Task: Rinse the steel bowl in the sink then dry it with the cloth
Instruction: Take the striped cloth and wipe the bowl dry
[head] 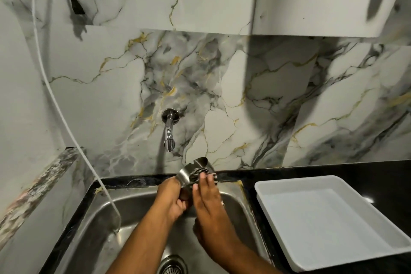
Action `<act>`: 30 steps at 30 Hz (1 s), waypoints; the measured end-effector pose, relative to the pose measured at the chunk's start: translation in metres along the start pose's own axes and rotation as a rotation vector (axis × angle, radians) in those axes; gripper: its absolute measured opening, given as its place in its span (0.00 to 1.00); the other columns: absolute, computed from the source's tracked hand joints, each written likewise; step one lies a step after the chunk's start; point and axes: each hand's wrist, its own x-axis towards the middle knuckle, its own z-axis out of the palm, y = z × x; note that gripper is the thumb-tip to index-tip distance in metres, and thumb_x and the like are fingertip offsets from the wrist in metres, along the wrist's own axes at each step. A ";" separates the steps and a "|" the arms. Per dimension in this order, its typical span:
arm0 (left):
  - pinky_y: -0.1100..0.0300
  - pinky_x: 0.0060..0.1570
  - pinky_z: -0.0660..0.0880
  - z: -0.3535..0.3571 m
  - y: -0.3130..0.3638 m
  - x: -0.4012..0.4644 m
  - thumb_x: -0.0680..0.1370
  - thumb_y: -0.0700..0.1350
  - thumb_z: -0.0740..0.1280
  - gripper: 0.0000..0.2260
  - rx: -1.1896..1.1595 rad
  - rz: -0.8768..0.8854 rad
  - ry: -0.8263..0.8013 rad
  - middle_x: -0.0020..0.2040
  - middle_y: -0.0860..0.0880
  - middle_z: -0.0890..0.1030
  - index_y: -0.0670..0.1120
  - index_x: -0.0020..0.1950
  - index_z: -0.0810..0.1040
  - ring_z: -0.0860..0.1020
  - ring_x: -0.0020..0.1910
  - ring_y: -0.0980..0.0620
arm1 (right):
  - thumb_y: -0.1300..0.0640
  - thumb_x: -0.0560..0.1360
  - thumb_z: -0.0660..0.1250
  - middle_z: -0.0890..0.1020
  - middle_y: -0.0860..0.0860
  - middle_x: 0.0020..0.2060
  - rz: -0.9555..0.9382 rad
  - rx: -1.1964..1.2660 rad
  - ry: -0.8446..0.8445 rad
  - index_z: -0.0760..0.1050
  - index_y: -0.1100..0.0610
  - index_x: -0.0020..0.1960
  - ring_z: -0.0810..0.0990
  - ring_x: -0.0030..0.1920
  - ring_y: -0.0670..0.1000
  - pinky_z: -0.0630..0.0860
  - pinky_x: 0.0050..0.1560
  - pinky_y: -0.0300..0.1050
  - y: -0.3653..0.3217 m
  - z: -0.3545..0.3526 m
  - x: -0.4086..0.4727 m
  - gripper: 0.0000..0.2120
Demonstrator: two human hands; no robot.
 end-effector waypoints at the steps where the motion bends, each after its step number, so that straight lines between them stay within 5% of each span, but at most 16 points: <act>1: 0.62 0.18 0.75 0.002 0.001 0.000 0.77 0.35 0.62 0.08 -0.010 0.014 0.001 0.24 0.43 0.81 0.38 0.39 0.78 0.80 0.21 0.48 | 0.69 0.70 0.63 0.64 0.63 0.73 -0.099 -0.061 -0.015 0.65 0.65 0.73 0.59 0.75 0.65 0.67 0.69 0.62 -0.001 0.001 0.000 0.31; 6: 0.62 0.19 0.76 0.010 0.015 -0.003 0.76 0.36 0.63 0.09 0.033 0.040 -0.032 0.25 0.44 0.81 0.39 0.37 0.78 0.80 0.22 0.48 | 0.68 0.71 0.54 0.65 0.60 0.73 -0.237 -0.245 0.044 0.62 0.62 0.74 0.60 0.76 0.59 0.55 0.76 0.55 0.010 -0.007 0.012 0.31; 12: 0.65 0.20 0.73 -0.001 0.020 0.001 0.78 0.38 0.59 0.09 0.266 0.048 -0.033 0.30 0.44 0.80 0.46 0.46 0.78 0.78 0.29 0.49 | 0.74 0.65 0.64 0.54 0.65 0.76 0.064 -0.001 0.135 0.53 0.68 0.76 0.48 0.78 0.60 0.59 0.73 0.67 0.022 -0.030 0.042 0.41; 17: 0.58 0.36 0.72 -0.009 0.027 0.010 0.77 0.33 0.54 0.15 0.184 0.070 -0.115 0.40 0.42 0.79 0.47 0.52 0.78 0.76 0.36 0.47 | 0.70 0.69 0.56 0.56 0.65 0.76 -0.214 -0.119 0.043 0.56 0.67 0.75 0.52 0.78 0.65 0.52 0.75 0.61 0.012 -0.035 0.042 0.34; 20: 0.61 0.27 0.74 -0.012 0.036 0.009 0.76 0.33 0.54 0.19 0.173 0.070 -0.178 0.37 0.44 0.81 0.47 0.56 0.79 0.76 0.34 0.50 | 0.70 0.69 0.56 0.57 0.65 0.75 -0.266 -0.112 0.046 0.59 0.68 0.74 0.53 0.77 0.64 0.53 0.76 0.60 0.009 -0.042 0.043 0.33; 23: 0.65 0.20 0.71 -0.014 0.045 0.002 0.74 0.34 0.57 0.17 0.249 0.068 -0.228 0.31 0.45 0.83 0.48 0.52 0.82 0.77 0.26 0.51 | 0.67 0.70 0.56 0.52 0.58 0.78 -0.114 0.179 0.022 0.50 0.63 0.78 0.46 0.80 0.54 0.45 0.79 0.48 0.000 -0.052 0.051 0.36; 26: 0.62 0.21 0.73 -0.018 0.052 -0.006 0.64 0.35 0.64 0.20 0.342 0.095 -0.378 0.38 0.41 0.86 0.47 0.51 0.85 0.81 0.28 0.49 | 0.68 0.74 0.55 0.56 0.44 0.78 0.312 0.610 -0.008 0.51 0.50 0.78 0.53 0.77 0.38 0.51 0.78 0.37 0.002 -0.069 0.067 0.35; 28: 0.61 0.23 0.76 -0.016 0.054 -0.011 0.62 0.36 0.64 0.19 0.397 0.102 -0.459 0.40 0.40 0.86 0.48 0.48 0.86 0.83 0.30 0.48 | 0.71 0.76 0.55 0.64 0.46 0.76 0.505 0.810 -0.043 0.59 0.49 0.77 0.63 0.74 0.41 0.60 0.76 0.39 0.012 -0.079 0.074 0.33; 30: 0.59 0.27 0.78 -0.012 0.056 -0.014 0.62 0.37 0.65 0.19 0.432 0.119 -0.460 0.41 0.41 0.86 0.49 0.47 0.86 0.83 0.33 0.46 | 0.71 0.76 0.56 0.63 0.42 0.75 0.502 0.773 -0.061 0.58 0.48 0.77 0.63 0.74 0.40 0.59 0.74 0.34 0.012 -0.083 0.069 0.34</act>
